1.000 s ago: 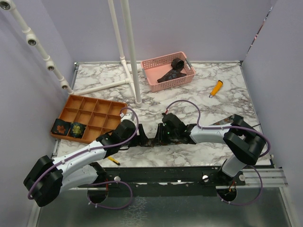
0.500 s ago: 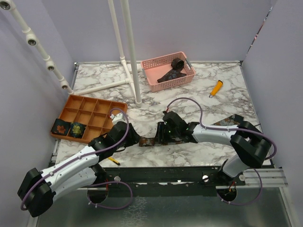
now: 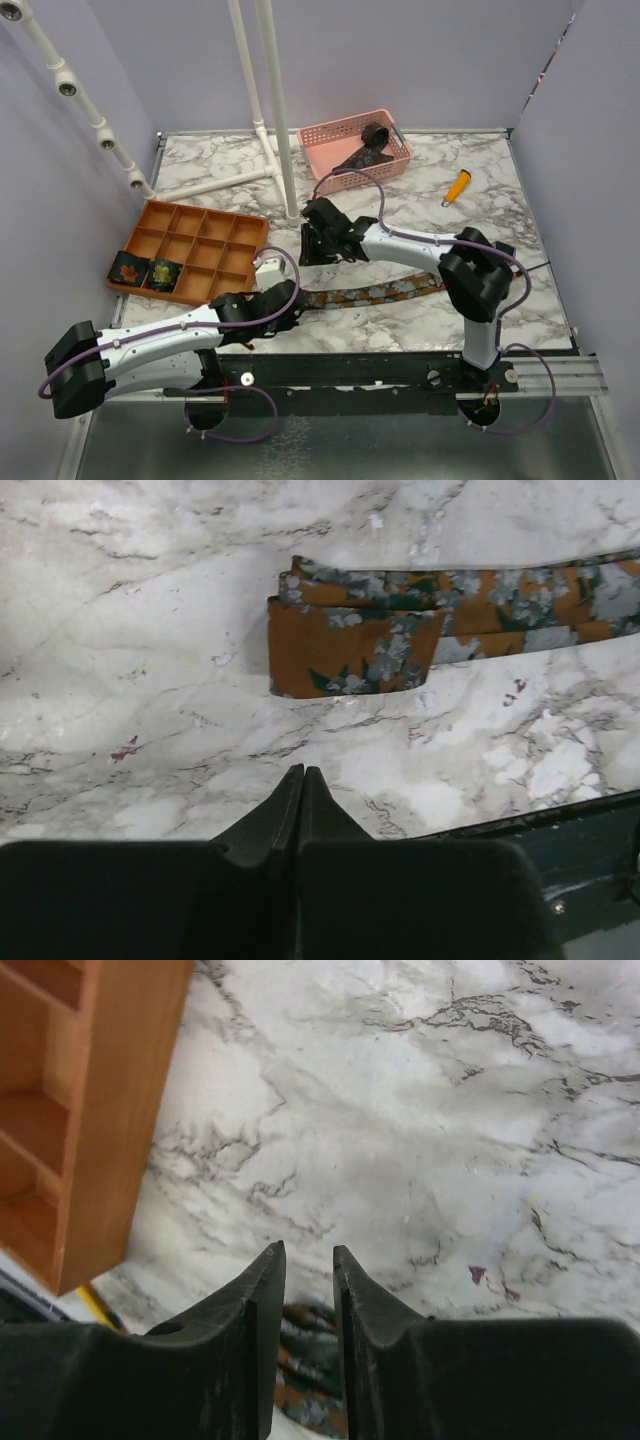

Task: Roll the ties
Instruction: Roll the tie at the center of the board.

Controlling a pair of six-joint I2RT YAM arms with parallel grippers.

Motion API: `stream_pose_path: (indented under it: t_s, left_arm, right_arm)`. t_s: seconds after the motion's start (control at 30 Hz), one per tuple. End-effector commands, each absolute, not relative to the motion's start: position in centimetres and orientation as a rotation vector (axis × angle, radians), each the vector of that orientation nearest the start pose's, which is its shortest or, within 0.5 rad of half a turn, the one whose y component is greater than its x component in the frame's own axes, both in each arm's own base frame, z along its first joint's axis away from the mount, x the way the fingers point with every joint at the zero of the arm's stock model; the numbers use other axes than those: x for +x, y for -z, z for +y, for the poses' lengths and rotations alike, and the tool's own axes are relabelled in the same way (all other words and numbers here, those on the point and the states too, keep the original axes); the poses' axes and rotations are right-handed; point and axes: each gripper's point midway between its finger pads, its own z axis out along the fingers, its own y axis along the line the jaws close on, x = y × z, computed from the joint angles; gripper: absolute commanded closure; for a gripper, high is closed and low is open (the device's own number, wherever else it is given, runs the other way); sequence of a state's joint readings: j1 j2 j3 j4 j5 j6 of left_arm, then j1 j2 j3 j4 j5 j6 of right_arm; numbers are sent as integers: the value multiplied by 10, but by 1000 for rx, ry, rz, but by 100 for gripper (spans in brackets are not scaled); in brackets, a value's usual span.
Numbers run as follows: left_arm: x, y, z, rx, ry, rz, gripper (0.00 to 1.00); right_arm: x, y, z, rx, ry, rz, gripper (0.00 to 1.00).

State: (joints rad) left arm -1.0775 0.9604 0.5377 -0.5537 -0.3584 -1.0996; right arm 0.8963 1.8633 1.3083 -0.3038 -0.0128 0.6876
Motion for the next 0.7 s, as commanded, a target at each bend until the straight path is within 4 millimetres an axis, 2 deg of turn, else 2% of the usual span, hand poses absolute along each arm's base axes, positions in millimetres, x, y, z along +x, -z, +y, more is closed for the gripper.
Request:
stream_pose_path:
  t_s: [0.0, 0.2, 0.4, 0.67]
  left_arm:
    - [138, -49, -188, -270, 404, 2478, 100]
    - [138, -40, -206, -284, 558, 2451, 100]
    - [137, -27, -215, -236, 544, 2483, 100]
    - [146, -25, -224, -248, 529, 2467, 100]
  right_arm:
    - [269, -37, 385, -266, -571, 2712, 73]
    - [266, -19, 396, -250, -585, 2787, 84]
    - [251, -8, 389, -271, -597, 2834, 91]
    - [221, -2, 379, -357, -632, 2878, 93]
